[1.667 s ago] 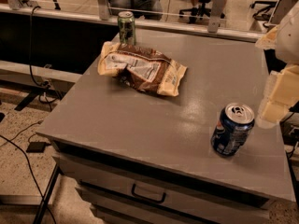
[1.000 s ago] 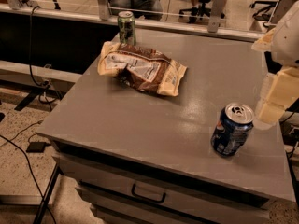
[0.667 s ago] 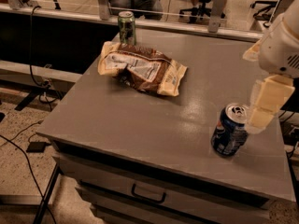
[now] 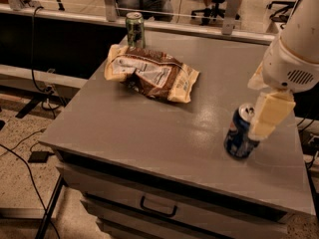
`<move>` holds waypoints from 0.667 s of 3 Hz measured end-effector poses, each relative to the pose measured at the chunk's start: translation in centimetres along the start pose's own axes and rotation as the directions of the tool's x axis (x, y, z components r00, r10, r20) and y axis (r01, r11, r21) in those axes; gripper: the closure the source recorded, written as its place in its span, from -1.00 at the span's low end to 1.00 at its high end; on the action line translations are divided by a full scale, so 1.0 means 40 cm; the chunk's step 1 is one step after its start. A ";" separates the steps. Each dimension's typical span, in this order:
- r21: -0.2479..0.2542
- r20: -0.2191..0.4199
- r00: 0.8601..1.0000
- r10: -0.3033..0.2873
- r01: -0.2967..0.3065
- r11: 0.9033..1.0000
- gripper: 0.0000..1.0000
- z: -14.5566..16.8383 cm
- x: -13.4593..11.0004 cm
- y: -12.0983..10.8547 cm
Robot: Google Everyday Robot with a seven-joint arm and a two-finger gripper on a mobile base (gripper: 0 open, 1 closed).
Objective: Move pepsi can near brown chip bag
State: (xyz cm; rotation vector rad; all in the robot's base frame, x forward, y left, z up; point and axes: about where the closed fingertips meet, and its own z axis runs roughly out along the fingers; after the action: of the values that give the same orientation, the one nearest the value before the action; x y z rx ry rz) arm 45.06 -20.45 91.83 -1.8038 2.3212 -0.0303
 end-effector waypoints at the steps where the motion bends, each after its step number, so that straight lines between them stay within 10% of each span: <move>1: 0.004 0.003 1.000 -0.001 0.001 1.000 -0.03 0.002 -0.003 -0.003; 2: 0.007 0.005 1.000 -0.002 0.002 1.000 0.42 0.004 -0.005 -0.005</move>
Offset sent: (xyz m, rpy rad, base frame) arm 0.0014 0.0009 -0.0004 0.0018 -0.0045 0.0009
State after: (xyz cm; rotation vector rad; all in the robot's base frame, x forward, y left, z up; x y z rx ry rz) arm 45.34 -20.28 91.72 -1.8009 2.3130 -0.0338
